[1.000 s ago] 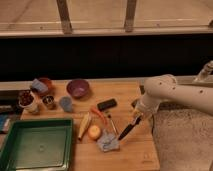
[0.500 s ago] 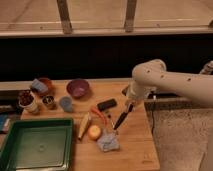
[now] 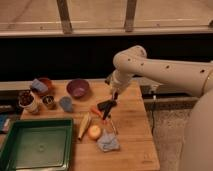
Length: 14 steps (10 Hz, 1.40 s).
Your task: Place brush in metal cup
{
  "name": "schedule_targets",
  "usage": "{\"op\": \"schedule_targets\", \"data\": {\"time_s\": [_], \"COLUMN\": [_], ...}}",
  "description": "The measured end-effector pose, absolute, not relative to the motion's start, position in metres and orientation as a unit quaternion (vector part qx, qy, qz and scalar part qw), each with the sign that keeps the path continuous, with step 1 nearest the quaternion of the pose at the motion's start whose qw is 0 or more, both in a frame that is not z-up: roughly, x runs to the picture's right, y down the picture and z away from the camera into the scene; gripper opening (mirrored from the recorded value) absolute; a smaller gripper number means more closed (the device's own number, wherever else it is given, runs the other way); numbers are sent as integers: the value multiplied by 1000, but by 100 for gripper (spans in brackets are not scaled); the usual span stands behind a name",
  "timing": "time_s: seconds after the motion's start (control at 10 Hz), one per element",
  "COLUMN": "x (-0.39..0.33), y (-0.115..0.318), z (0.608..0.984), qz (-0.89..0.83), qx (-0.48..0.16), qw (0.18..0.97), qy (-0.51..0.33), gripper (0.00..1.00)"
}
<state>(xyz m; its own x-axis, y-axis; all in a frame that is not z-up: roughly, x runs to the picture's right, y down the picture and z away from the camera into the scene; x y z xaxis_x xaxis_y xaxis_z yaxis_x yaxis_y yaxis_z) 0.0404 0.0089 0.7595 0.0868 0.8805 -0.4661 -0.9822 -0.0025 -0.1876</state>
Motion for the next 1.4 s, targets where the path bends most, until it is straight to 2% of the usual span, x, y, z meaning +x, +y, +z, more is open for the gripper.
{"op": "schedule_targets", "data": {"time_s": [0.8, 1.4], "x": [45, -54], "y": [12, 17], "z": [762, 759], "qz": [657, 545], "qx": [-241, -291], "qw": [705, 780], "qy": [115, 100], "gripper": [2, 2]}}
